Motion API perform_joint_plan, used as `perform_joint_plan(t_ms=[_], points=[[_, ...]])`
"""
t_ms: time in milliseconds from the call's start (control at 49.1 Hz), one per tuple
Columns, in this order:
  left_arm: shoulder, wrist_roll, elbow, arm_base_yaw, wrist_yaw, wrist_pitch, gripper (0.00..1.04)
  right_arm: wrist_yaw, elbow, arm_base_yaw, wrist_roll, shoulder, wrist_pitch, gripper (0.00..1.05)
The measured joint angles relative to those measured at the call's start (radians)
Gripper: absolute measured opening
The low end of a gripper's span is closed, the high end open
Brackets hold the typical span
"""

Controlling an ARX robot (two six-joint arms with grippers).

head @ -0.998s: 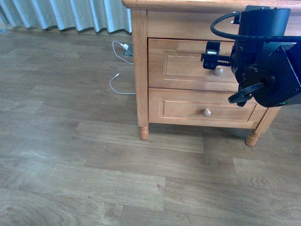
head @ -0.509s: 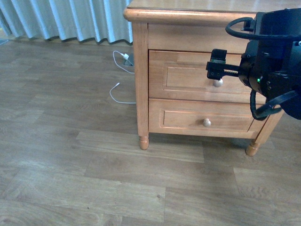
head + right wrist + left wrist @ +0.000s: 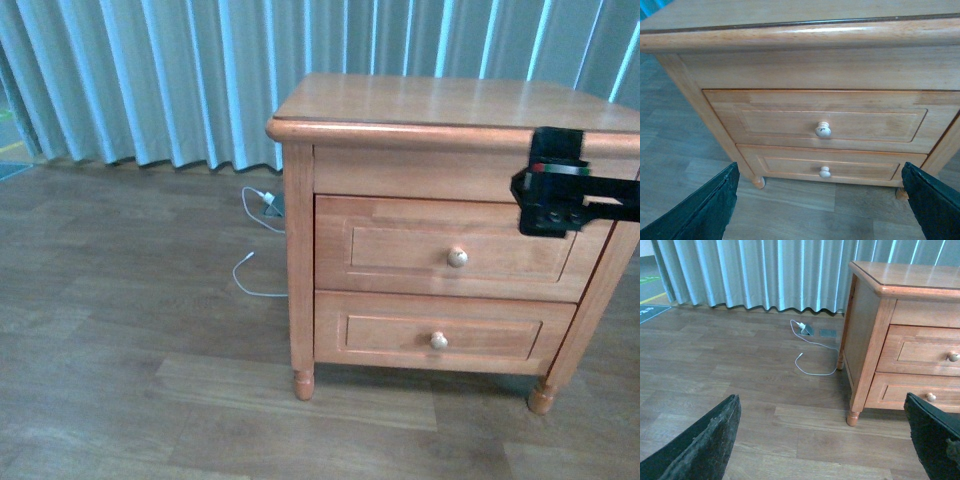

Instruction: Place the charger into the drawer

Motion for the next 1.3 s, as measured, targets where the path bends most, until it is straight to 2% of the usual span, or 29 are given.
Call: perform_joint_plan(t_ms=[204,611,937,998,1039,1243,1304], points=[[0.0,0.0,0.0,0.0,0.0,0.0,0.99,-0.02,-0.162,-0.037,0.003,-0.351,-0.156,0.97],[0.0,0.0,0.0,0.0,0.0,0.0,0.99,-0.024,-0.365,-0.153,0.056,-1.03,-0.591,0.97],[0.0,0.0,0.0,0.0,0.0,0.0,0.99,-0.019,-0.391,-0.169,0.076,-1.095,-0.593,0.96],[0.0,0.0,0.0,0.0,0.0,0.0,0.99,-0.054,-0.461,-0.195,-0.014,-1.127,-0.435,0.83],[0.0,0.0,0.0,0.0,0.0,0.0,0.99,-0.055,-0.485,-0.199,-0.052,-1.143,-0.397,0.76],[0.0,0.0,0.0,0.0,0.0,0.0,0.99,-0.055,-0.551,-0.202,-0.116,-1.207,-0.385,0.36],[0.0,0.0,0.0,0.0,0.0,0.0,0.99,-0.056,-0.569,-0.203,-0.122,-1.231,-0.39,0.21]])
